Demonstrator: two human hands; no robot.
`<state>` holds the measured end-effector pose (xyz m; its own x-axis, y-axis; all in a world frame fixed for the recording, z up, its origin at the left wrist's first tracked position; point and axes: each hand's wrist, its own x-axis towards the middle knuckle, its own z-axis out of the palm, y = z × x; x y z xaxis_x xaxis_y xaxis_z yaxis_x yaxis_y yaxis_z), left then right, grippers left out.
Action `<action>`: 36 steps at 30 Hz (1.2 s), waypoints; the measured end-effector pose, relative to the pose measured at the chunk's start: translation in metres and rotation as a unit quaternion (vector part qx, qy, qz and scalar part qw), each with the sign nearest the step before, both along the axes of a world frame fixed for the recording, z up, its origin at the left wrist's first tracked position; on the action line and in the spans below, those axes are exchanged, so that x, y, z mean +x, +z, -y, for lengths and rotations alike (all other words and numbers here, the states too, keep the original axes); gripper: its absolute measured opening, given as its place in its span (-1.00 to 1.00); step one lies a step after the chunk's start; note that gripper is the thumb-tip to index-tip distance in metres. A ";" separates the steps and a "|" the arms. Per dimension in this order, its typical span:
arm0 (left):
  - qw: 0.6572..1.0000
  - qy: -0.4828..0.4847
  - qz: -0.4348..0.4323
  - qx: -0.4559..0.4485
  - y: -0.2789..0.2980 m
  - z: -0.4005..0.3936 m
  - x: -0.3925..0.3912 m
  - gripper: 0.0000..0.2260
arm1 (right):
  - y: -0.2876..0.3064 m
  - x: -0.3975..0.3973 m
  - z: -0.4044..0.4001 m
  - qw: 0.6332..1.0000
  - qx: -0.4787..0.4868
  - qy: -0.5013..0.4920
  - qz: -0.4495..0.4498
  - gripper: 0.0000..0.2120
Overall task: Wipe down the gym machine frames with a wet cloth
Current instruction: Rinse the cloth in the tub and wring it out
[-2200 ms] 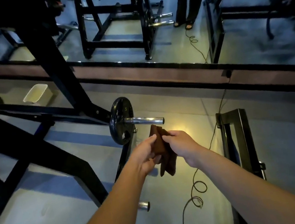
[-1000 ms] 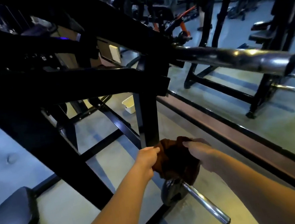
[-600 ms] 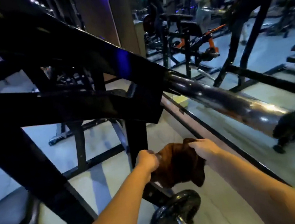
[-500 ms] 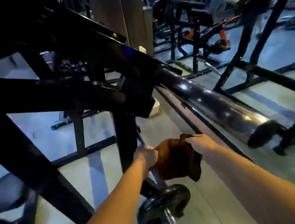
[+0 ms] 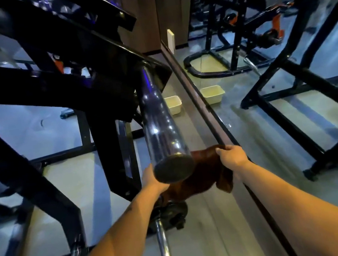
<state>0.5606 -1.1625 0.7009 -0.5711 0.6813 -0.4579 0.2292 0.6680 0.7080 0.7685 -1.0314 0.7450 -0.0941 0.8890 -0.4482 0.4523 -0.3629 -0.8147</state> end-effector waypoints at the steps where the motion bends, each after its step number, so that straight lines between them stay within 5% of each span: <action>1: 1.000 0.011 -0.011 0.003 0.008 -0.002 0.006 -0.86 | -0.001 0.007 -0.012 1.000 0.019 0.012 0.011 -0.78; 8: 0.988 0.076 -0.137 0.005 0.039 -0.054 0.050 -0.86 | 0.002 0.043 -0.126 0.978 0.107 0.157 0.086 -0.77; 19: 0.976 0.181 -0.115 0.025 0.034 -0.209 0.095 -0.88 | -0.035 0.065 -0.290 0.961 0.107 0.225 0.123 -0.82; 36: 0.980 0.167 -0.104 -0.025 -0.013 -0.481 -0.077 -0.85 | -0.066 -0.106 -0.572 0.941 0.157 0.273 0.122 -0.79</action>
